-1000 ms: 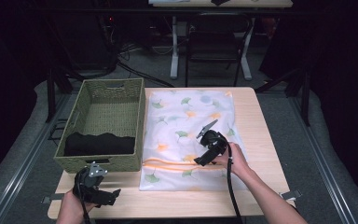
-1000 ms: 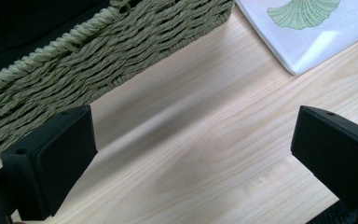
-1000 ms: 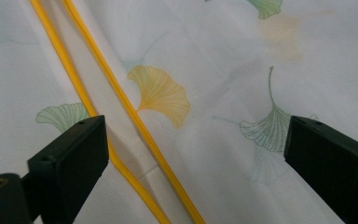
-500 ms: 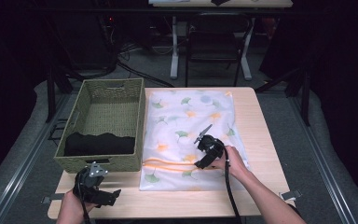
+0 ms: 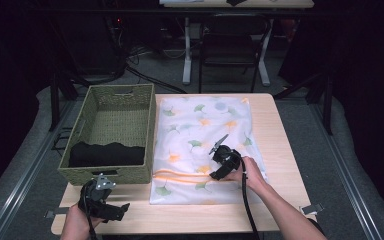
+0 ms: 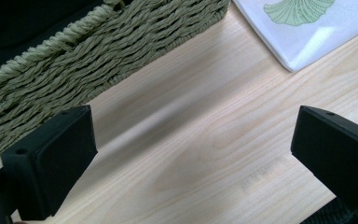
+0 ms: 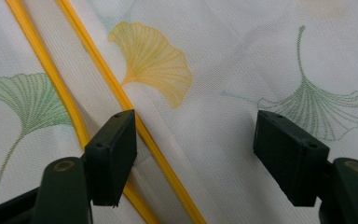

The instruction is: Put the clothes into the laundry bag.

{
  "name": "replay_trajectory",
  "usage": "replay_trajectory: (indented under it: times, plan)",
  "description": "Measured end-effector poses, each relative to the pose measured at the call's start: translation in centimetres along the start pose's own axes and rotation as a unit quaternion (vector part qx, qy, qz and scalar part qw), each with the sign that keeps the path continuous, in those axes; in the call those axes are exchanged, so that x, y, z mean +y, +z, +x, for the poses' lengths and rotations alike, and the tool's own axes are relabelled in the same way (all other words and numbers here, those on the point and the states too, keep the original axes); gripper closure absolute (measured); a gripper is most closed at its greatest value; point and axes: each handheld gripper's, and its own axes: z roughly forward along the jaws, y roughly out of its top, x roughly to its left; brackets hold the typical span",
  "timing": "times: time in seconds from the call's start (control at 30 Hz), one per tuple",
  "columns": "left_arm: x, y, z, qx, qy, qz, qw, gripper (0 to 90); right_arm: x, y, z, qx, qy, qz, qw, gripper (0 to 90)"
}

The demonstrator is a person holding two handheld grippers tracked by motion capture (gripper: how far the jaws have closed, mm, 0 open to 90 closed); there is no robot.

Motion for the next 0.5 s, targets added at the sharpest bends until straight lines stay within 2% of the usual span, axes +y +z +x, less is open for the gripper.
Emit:
replay_trajectory:
  times: [0.27, 0.4, 0.5]
  plan:
    - [0.01, 0.02, -0.01, -0.001, 0.001, 0.001, 1.0, 0.0, -0.31, -0.25, -0.5, -0.005, 0.018, -0.014, 0.9997, 43.4]
    - [0.01, 0.03, -0.02, 0.0, 0.002, 0.001, 1.0, 0.0, -0.31, -0.28, -0.49, -0.008, 0.024, -0.015, 0.9996, 45.3]
    - [0.0, 0.04, -0.05, 0.003, 0.002, -0.001, 1.0, 0.0, -0.33, -0.34, -0.58, -0.012, 0.03, -0.017, 0.9993, 50.6]
